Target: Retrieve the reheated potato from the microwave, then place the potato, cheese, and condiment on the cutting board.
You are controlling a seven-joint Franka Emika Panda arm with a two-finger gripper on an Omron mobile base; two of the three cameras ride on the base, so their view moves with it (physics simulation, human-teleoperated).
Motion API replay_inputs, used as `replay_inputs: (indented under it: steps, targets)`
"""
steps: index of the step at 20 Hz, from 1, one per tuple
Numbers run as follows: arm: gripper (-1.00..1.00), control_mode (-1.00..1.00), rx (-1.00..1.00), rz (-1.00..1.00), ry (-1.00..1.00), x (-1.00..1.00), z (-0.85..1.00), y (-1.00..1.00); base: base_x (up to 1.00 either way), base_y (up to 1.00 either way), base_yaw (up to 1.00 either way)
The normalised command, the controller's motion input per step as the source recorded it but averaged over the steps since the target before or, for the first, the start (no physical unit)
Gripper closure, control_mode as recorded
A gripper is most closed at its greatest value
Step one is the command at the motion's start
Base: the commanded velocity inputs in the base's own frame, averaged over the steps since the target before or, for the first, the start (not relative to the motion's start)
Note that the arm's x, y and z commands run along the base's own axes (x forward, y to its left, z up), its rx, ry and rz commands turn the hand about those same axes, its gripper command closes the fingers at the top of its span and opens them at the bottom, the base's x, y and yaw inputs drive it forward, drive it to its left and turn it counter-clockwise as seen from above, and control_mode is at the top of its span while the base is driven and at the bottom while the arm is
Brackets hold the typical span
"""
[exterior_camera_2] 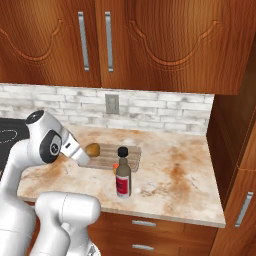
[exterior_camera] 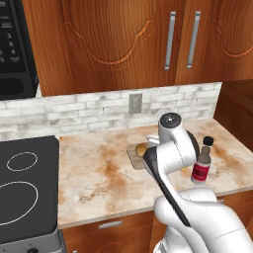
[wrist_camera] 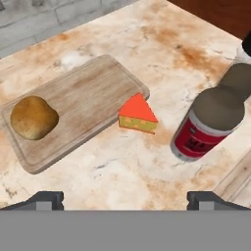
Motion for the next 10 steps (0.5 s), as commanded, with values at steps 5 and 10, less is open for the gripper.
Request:
replay_inputs:
  steps: [5,10]
  targets:
    - [-1.00,-1.00,0.00,0.03,-0.01,-0.25,0.25,-0.25,0.00,0.00,0.00]
    - [-1.00,-1.00,0.00,0.00,0.00,-0.31,0.25,-0.28,0.00,0.00,0.00]
